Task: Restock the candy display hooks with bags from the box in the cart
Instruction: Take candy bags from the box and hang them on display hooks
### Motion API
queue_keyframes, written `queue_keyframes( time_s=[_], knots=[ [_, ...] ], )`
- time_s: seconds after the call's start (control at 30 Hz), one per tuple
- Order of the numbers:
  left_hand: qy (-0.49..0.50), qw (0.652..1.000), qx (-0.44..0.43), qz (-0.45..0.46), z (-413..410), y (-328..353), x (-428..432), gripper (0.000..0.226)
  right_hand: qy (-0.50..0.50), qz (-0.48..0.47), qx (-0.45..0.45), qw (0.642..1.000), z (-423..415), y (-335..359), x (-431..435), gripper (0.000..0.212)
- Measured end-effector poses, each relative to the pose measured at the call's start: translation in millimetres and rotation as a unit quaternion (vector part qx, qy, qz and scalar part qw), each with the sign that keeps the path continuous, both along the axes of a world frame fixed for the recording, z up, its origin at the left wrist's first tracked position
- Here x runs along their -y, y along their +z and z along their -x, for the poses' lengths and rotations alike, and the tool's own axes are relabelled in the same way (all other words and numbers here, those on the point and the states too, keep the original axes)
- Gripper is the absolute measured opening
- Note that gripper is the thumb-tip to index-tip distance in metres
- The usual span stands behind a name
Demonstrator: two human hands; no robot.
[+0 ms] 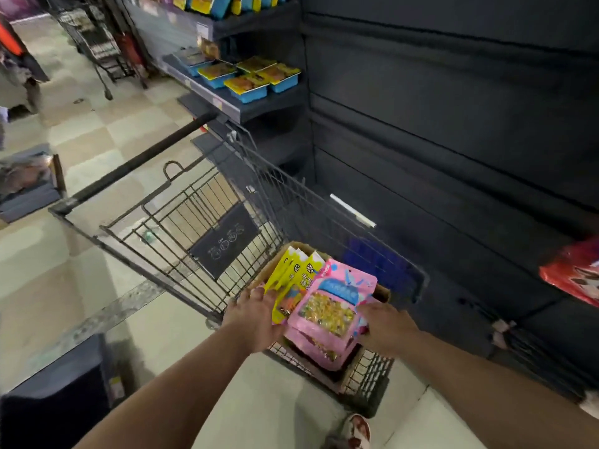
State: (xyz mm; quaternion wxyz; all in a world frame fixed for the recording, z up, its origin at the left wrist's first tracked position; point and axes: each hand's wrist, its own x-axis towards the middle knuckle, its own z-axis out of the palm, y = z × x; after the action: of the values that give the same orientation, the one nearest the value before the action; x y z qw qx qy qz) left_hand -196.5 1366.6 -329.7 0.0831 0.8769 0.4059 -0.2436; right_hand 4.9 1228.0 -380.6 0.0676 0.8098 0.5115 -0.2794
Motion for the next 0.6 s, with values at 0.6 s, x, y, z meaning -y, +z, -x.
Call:
queue_keyframes(
  time_s=[0.6],
  knots=[
    [-0.082,0.985,-0.058,0.137,-77.0,-89.7,-67.5,0.083,-0.141,0.08,-0.092,0.982,-31.0,-65.3,-25.9,0.07]
  ],
)
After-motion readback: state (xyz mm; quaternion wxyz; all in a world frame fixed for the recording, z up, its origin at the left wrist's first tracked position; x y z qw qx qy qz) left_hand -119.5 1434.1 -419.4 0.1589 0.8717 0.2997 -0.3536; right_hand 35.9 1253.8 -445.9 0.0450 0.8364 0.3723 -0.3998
